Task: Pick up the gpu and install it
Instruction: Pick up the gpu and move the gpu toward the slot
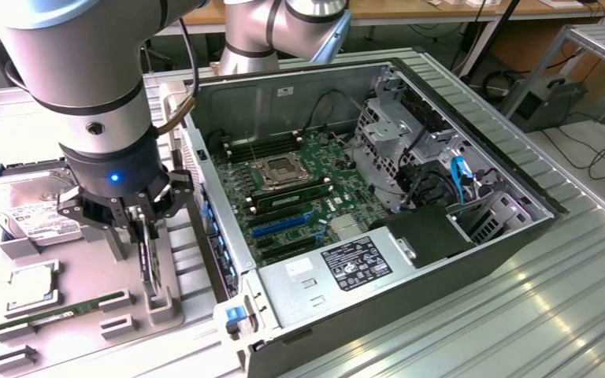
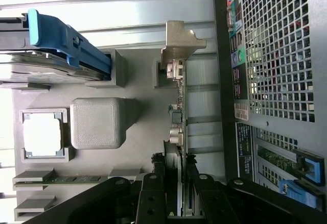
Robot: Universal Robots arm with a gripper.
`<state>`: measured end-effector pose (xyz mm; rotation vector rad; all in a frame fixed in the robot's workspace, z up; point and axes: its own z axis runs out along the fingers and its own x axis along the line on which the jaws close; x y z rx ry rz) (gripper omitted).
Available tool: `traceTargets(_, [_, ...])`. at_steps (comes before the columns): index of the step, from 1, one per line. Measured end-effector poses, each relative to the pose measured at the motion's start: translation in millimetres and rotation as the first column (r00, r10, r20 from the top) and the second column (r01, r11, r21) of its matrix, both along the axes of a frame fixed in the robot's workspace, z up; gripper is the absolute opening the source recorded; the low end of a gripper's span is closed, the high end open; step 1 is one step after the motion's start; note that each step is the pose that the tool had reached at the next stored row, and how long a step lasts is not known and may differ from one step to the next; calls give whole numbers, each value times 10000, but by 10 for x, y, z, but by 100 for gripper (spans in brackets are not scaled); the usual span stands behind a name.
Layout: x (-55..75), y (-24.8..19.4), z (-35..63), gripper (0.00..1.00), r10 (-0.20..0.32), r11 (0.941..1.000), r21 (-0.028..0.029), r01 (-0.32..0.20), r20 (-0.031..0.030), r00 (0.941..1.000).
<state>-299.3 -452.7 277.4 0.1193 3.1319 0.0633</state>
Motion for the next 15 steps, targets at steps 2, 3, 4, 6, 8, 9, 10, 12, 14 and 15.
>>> traceTargets(2, [0,0,6,26,0,10000,-1,0,0,10000])
traceTargets(3, [0,0,9,26,0,10000,0,0,-1,10000])
traceTargets(4, [0,0,11,26,0,10000,0,0,0,10000])
traceTargets(6, [0,0,16,26,0,10000,0,0,0,10000])
traceTargets(8, [0,0,23,26,0,10000,-1,0,-1,10000])
traceTargets(9, [0,0,30,26,0,10000,0,0,-1,10000])
traceTargets(10, [0,0,33,26,0,10000,0,0,0,10000])
traceTargets(12, [0,0,40,26,0,10000,0,0,-1,10000])
traceTargets(14, [0,0,46,26,0,10000,0,0,1,10000])
traceTargets(15, [0,0,50,26,0,10000,0,0,0,10000])
